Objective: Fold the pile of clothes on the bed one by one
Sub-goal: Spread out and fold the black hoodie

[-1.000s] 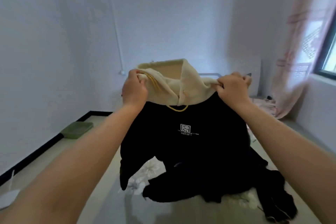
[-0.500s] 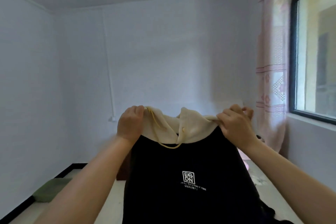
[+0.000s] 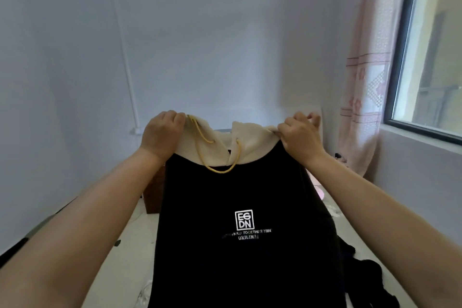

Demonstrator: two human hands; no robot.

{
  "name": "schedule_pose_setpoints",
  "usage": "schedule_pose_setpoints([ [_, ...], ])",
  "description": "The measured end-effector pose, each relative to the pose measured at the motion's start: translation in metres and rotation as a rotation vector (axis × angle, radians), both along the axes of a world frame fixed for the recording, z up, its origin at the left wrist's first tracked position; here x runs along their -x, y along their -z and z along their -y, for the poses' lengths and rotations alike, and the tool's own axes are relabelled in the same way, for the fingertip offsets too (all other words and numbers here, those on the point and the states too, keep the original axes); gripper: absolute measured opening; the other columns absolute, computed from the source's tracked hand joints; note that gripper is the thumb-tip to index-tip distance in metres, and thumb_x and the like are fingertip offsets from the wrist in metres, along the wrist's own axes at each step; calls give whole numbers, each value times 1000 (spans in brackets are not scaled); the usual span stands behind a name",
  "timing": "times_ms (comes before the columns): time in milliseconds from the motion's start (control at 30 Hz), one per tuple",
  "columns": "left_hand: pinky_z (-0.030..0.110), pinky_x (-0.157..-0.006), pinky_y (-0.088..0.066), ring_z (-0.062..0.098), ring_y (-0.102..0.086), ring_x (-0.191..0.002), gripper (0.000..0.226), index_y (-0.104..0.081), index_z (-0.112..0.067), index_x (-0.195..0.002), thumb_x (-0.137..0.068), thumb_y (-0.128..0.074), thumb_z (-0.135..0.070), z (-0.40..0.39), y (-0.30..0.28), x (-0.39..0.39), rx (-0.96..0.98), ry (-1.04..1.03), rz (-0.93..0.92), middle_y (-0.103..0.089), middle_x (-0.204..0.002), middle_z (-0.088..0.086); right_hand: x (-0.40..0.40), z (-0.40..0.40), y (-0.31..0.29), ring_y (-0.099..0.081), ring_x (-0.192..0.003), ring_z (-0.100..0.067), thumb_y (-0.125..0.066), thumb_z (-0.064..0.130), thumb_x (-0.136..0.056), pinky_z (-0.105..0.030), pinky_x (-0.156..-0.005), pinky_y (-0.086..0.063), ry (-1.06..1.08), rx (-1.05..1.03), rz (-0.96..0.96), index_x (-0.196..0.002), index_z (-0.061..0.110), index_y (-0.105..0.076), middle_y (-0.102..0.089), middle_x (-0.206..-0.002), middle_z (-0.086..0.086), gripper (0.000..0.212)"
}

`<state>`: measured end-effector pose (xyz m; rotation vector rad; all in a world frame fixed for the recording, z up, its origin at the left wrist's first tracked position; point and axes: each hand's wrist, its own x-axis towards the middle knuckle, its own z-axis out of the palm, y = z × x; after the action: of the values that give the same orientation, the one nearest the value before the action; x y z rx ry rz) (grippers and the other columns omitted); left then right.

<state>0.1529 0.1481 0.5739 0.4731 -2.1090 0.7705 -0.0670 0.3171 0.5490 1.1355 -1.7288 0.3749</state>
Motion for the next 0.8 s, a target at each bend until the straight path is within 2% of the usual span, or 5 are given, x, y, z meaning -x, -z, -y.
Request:
schedule_pose_setpoints([
  [267, 24, -40, -46, 27, -55, -40, 11, -61, 6, -60, -58, -58, 16, 18, -11, 10, 169, 95, -72, -55, -51, 17, 17, 8, -1, -57, -49, -20, -84, -2, -36, -31, -66, -20, 1, 101, -117, -43, 12, -56, -52, -44, 0, 33],
  [367, 27, -41, -48, 29, -56, -42, 28, -62, 8, -62, -42, -74, 23, 3, -10, 3, 128, 82, -105, -56, -52, 19, 9, -5, -3, -57, -50, -19, -83, -3, -39, -31, -66, -20, -39, 135, -131, -43, 12, -56, -53, -44, 0, 32],
  [567, 31, -43, -50, 30, -57, -45, 36, -65, 11, -70, -39, -76, 24, -35, 5, -26, 150, 73, -113, -57, -55, 19, 0, -38, 5, -58, -50, -20, -83, -4, -39, -31, -67, -20, -128, 156, -93, -46, 11, -60, -55, -45, -1, 29],
  [700, 31, -43, -50, 30, -58, -45, 39, -66, 11, -72, -37, -78, 24, -66, 9, -48, 134, 49, -106, -57, -55, 19, -12, -61, 11, -58, -52, -19, -67, 2, -56, -31, -69, -21, -174, 214, -172, -49, 14, -59, -55, -48, 2, 15],
  [800, 31, -43, -50, 31, -58, -46, 37, -66, 11, -72, -39, -78, 23, -92, -2, -66, 161, 33, -87, -57, -56, 20, -30, -86, 8, -57, -52, -20, -48, 10, -70, -31, -68, -21, -188, 271, -190, -51, 14, -59, -56, -49, 1, 23],
])
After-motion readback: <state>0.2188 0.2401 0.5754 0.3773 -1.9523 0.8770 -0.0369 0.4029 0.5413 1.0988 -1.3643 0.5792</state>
